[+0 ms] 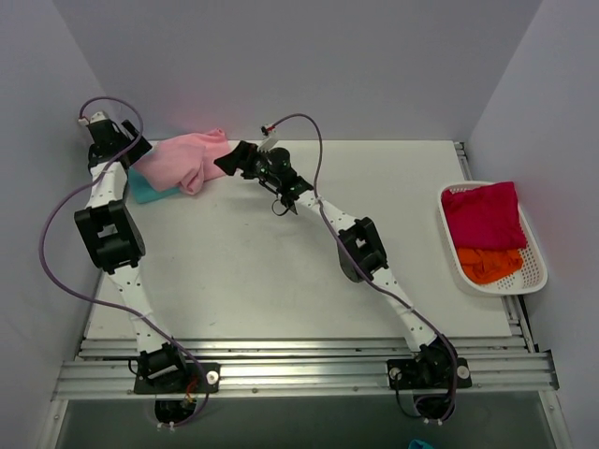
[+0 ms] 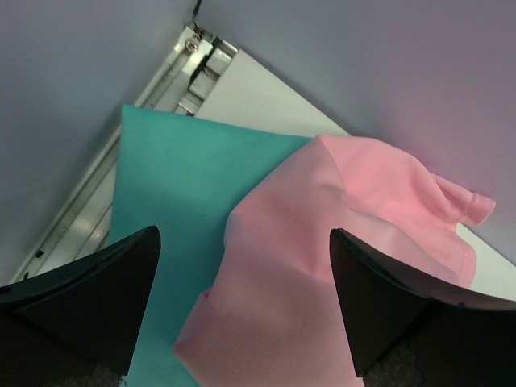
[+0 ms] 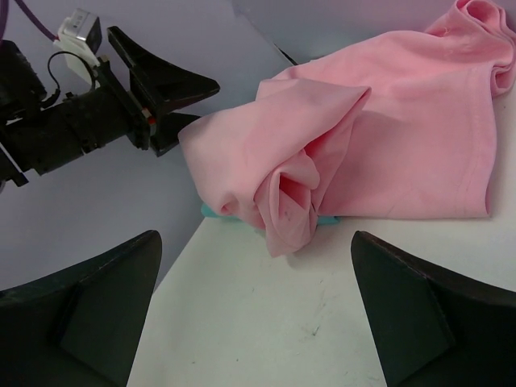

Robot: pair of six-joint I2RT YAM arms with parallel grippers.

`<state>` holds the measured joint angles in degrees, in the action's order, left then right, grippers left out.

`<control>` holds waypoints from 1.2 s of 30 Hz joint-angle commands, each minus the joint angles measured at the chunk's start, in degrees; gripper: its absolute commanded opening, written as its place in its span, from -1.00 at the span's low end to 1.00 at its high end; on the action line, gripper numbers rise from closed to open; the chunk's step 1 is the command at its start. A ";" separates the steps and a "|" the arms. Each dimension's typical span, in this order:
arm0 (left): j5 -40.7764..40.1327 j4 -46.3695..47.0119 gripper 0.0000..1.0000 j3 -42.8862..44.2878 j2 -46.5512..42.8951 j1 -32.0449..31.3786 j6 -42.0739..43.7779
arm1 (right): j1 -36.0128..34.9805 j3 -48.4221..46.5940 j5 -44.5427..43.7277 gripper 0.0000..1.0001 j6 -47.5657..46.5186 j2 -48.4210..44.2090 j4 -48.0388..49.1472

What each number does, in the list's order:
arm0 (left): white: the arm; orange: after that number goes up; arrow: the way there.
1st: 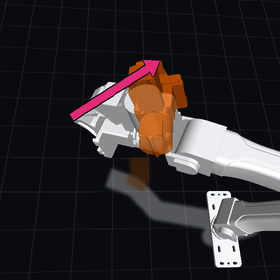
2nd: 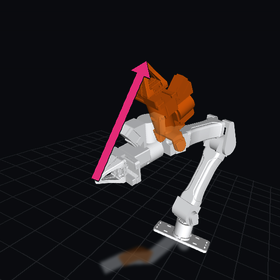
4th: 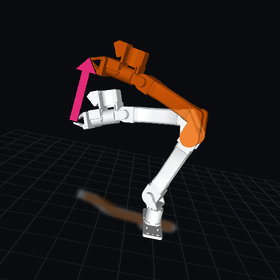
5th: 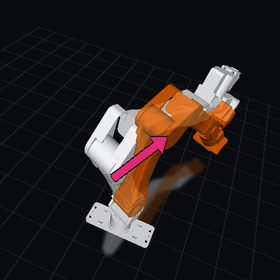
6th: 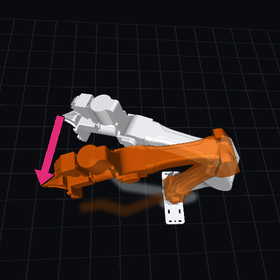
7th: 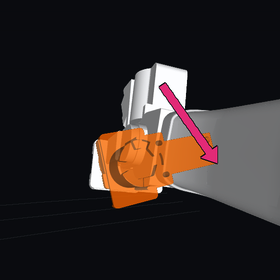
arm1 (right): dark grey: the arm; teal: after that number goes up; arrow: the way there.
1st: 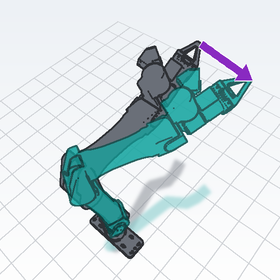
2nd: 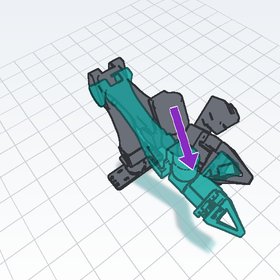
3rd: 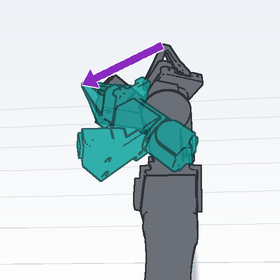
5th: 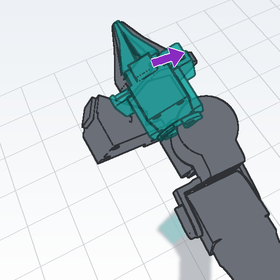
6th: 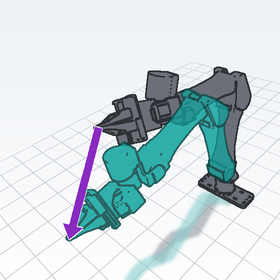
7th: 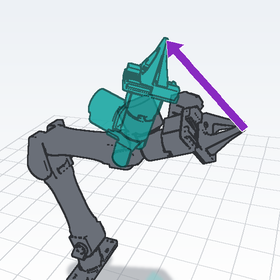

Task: Fold and stack the t-shirts
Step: Fold the tshirt

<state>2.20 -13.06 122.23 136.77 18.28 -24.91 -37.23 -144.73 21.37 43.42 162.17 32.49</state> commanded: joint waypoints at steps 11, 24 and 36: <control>5.89 4.36 -0.82 -5.51 -4.84 -2.72 -4.80 | -0.03 4.45 -2.03 0.99 -0.27 0.43 4.51; 3.96 7.78 -0.95 -19.82 -18.36 -6.77 -5.15 | -1.88 4.01 -2.56 0.99 0.52 1.48 6.88; 2.29 8.49 -0.95 -35.21 -34.63 -9.93 -4.45 | -2.67 20.85 -0.80 1.00 5.79 -3.69 18.47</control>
<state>5.76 -6.68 88.86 108.03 9.80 -29.78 -40.03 -130.58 19.33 46.76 163.24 42.65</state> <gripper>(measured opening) 0.044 0.997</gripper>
